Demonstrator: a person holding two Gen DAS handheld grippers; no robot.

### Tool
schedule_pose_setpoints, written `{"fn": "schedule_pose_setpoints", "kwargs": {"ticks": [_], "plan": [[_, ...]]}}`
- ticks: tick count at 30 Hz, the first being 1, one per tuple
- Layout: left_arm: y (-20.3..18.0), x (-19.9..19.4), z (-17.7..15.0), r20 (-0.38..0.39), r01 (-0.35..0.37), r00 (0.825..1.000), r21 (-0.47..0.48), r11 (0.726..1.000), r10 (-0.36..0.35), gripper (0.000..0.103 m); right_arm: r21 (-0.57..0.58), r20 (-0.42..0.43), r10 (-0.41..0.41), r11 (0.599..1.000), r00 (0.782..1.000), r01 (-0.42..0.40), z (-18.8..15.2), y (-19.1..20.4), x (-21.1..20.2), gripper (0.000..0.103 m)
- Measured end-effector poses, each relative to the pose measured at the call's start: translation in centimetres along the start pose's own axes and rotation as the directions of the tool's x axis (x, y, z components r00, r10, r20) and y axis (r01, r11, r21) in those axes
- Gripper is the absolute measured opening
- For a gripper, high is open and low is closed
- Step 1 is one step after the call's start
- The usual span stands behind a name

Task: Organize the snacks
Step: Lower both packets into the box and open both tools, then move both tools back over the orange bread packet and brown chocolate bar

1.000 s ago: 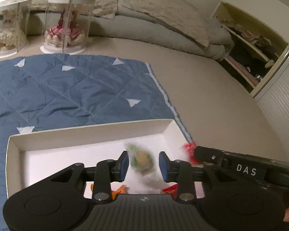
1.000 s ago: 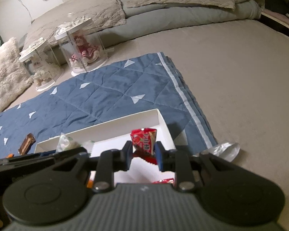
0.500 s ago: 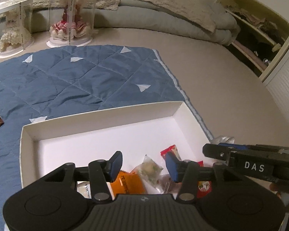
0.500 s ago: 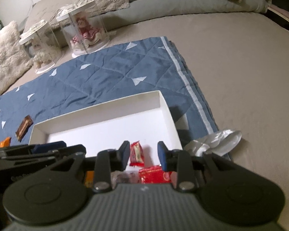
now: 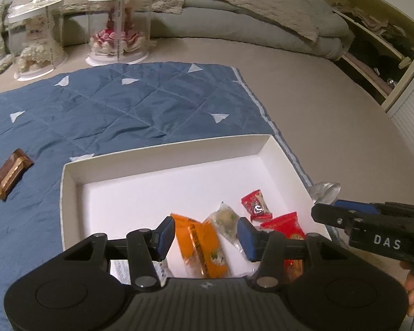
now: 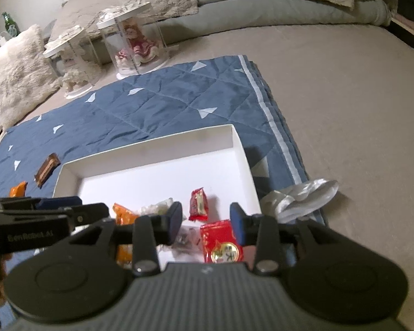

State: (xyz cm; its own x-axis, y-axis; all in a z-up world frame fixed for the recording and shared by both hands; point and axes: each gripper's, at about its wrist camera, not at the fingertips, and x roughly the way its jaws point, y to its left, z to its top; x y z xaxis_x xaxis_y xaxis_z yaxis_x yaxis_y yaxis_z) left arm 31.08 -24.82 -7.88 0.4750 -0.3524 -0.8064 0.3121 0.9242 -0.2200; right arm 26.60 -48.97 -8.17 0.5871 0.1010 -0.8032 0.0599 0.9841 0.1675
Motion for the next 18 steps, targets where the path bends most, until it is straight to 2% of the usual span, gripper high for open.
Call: {"fn": "schedule_pose_setpoints", "kwargs": {"ticks": [4, 8, 12, 14, 15, 17, 18], "plan": [[0.3, -0.9, -0.7, -0.006, -0.017, 1.000, -0.002, 1.000, 0.017, 0.053, -0.025, 0.002, 0.003, 1.000, 1.000, -0.003, -0.7, 0.2, -0.8, 0.055], [0.7, -1.9, -1.5, -0.006, -0.027, 1.000, -0.003, 1.000, 0.027, 0.070, -0.029, 0.010, -0.003, 1.000, 1.000, 0.004, -1.3, 0.2, -1.5, 0.059], [1.2, -2.8, -2.1, -0.005, -0.038, 0.999, -0.004, 0.999, 0.038, 0.081, -0.036, 0.016, -0.006, 0.999, 1.000, 0.006, -1.8, 0.6, -2.1, 0.067], [1.6, -3.2, -2.4, -0.007, -0.046, 0.999, -0.007, 0.999, 0.046, 0.088, -0.036, 0.022, -0.010, 0.999, 1.000, 0.011, -2.1, 0.9, -2.3, 0.078], [1.8, -3.4, -2.5, -0.008, -0.048, 0.999, -0.008, 0.999, 0.048, 0.090, -0.033, 0.029, -0.011, 0.999, 1.000, 0.011, -2.2, 1.0, -2.5, 0.081], [2.3, -3.9, -2.8, -0.006, -0.054, 0.999, -0.017, 0.998, 0.054, 0.101, -0.029, 0.042, -0.008, 1.000, 0.999, 0.010, -2.3, 1.3, -2.7, 0.090], [2.7, -4.2, -2.8, -0.002, -0.057, 0.998, -0.024, 0.998, 0.057, 0.103, -0.029, 0.050, -0.009, 1.000, 0.999, 0.010, -2.3, 1.5, -2.9, 0.093]]}}
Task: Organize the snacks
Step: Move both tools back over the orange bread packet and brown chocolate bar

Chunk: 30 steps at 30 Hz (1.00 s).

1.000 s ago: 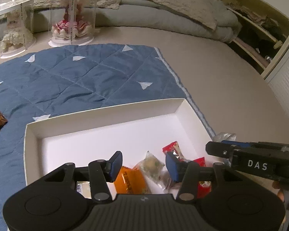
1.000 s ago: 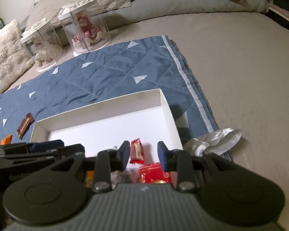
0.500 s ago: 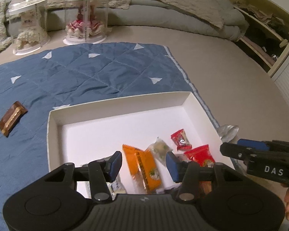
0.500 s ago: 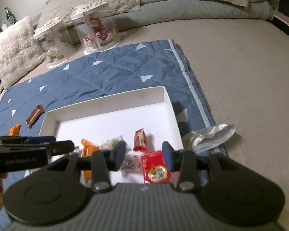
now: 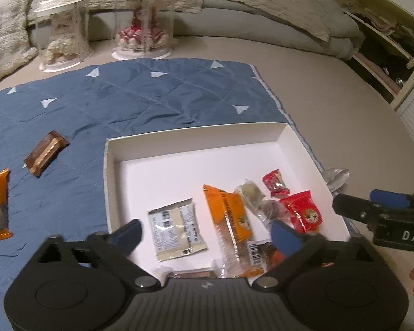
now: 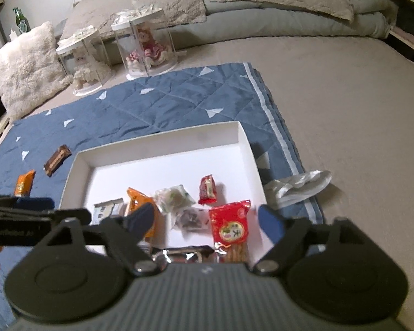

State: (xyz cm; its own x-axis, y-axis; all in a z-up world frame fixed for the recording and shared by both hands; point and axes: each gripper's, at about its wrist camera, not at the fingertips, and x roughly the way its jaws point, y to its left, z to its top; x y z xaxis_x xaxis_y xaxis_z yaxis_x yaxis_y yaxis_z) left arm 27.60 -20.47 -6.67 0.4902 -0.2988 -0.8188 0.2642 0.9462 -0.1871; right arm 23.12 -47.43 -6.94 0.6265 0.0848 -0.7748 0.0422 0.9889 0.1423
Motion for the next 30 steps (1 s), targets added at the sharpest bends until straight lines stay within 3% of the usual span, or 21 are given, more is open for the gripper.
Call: {"fn": "schedule_pose_setpoints", "kwargs": {"ticks": [3, 15, 30], "plan": [[1.1, -0.6, -0.1, 0.007, -0.014, 1.000, -0.036, 0.999, 0.014, 0.103, -0.011, 0.019, -0.012, 1.000, 1.000, 0.012, -0.1, 0.6, -0.1, 0.102], [7.0, -3.3, -0.4, 0.027, -0.070, 0.997, -0.090, 0.993, 0.072, 0.103, -0.047, 0.030, -0.017, 0.999, 0.999, 0.018, 0.0, 3.4, 0.7, 0.103], [17.9, -5.9, -1.0, 0.041, -0.200, 0.976, -0.213, 0.956, 0.213, 0.103, -0.118, 0.013, 0.060, 0.991, 0.998, -0.058, 1.6, 11.9, 3.6, 0.103]]}}
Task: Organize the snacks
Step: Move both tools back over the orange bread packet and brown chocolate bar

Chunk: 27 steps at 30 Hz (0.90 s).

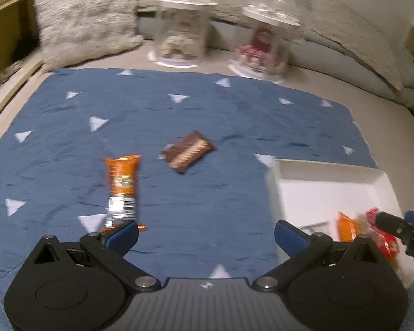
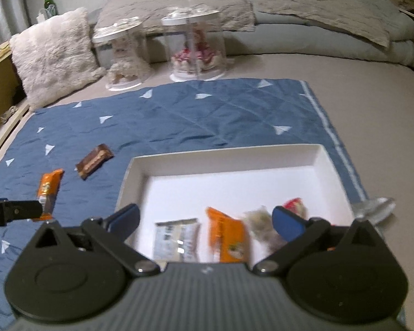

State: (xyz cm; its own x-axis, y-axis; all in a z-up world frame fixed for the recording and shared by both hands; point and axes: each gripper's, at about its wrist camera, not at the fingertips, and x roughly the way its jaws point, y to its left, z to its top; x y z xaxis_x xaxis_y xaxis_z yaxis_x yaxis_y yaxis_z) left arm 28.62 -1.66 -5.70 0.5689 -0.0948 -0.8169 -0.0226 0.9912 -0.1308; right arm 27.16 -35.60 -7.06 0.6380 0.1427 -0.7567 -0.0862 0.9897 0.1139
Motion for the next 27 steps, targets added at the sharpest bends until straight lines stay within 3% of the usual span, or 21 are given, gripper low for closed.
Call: {"fn": "schedule_pose_setpoints", "kwargs": {"ticks": [15, 21, 27], "plan": [[9.9, 4.2, 1.6, 0.016, -0.097, 0.995, -0.179, 0.979, 0.101, 0.103, -0.034, -0.007, 0.122, 0.992, 0.993, -0.122, 1.3, 7.7, 3.9, 0.103], [10.7, 7.0, 2.2, -0.009, -0.123, 0.992, -0.116, 0.986, 0.123, 0.103, 0.051, -0.049, 0.185, 0.982, 0.982, -0.182, 2.4, 10.5, 6.7, 0.103], [10.9, 10.1, 2.1, -0.047, -0.107, 0.994, -0.072, 0.992, 0.104, 0.103, 0.218, -0.053, 0.183, 0.961, 0.982, -0.167, 4.6, 13.1, 11.4, 0.103]]}}
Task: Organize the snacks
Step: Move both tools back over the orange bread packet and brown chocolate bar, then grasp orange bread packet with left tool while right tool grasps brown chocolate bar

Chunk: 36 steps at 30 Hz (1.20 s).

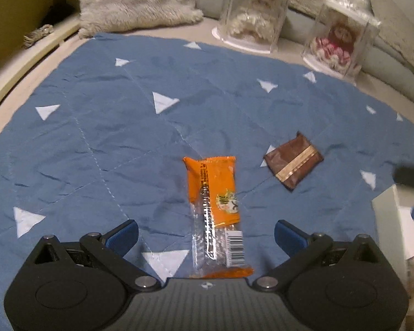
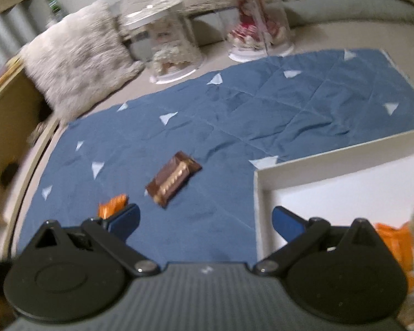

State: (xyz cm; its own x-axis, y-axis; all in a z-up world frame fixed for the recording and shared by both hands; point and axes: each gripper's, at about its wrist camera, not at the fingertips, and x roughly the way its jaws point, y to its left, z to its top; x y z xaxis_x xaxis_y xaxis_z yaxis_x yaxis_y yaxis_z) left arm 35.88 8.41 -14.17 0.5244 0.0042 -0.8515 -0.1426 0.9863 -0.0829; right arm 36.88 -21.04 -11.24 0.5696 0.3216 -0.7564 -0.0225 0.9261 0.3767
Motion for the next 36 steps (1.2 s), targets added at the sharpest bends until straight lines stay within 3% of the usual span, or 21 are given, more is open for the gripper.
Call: {"fn": "schedule_pose_setpoints", "kwargs": {"ticks": [4, 8, 12, 15, 20, 22, 27, 32, 36], "plan": [[0.0, 1.8, 0.2, 0.006, -0.027, 1.000, 0.069, 0.997, 0.027, 0.103, 0.033, -0.002, -0.006, 0.999, 1.000, 0.006, 1.1, 1.9, 3.8, 0.102], [0.6, 2.7, -0.2, 0.011, -0.046, 0.999, 0.126, 0.991, 0.045, 0.103, -0.170, 0.030, 0.009, 0.985, 1.000, -0.004, 1.9, 4.8, 6.9, 0.102], [2.4, 2.7, -0.4, 0.023, 0.022, 0.999, 0.117, 0.993, -0.025, 0.103, -0.329, 0.011, 0.046, 0.943, 0.999, -0.040, 2.9, 6.1, 10.1, 0.101], [3.4, 2.3, -0.1, 0.023, 0.037, 0.999, 0.086, 0.996, -0.039, 0.103, -0.389, -0.016, 0.052, 0.920, 0.999, -0.054, 3.4, 6.2, 12.2, 0.100], [3.2, 1.1, 0.3, 0.048, -0.004, 0.999, 0.200, 0.980, -0.006, 0.103, -0.455, -0.048, 0.062, 0.887, 0.997, -0.077, 3.6, 5.3, 15.0, 0.099], [3.1, 1.1, 0.5, 0.040, 0.004, 0.999, 0.186, 0.983, -0.011, 0.103, -0.479, -0.070, 0.067, 0.873, 0.995, -0.092, 3.6, 5.2, 15.8, 0.099], [2.0, 2.1, 0.0, -0.022, 0.035, 0.999, 0.159, 0.987, -0.032, 0.103, -0.593, -0.157, 0.110, 0.784, 0.981, -0.183, 2.8, 6.0, 15.6, 0.099], [0.7, 2.3, -0.6, -0.052, 0.032, 0.998, 0.114, 0.993, -0.026, 0.103, -0.744, -0.179, 0.013, 0.652, 0.984, -0.144, 1.0, 7.4, 15.3, 0.098], [0.1, 2.3, -0.8, -0.043, 0.026, 0.999, 0.077, 0.997, -0.023, 0.103, -0.752, -0.154, -0.029, 0.652, 0.988, -0.098, 0.2, 8.5, 15.6, 0.096]]}}
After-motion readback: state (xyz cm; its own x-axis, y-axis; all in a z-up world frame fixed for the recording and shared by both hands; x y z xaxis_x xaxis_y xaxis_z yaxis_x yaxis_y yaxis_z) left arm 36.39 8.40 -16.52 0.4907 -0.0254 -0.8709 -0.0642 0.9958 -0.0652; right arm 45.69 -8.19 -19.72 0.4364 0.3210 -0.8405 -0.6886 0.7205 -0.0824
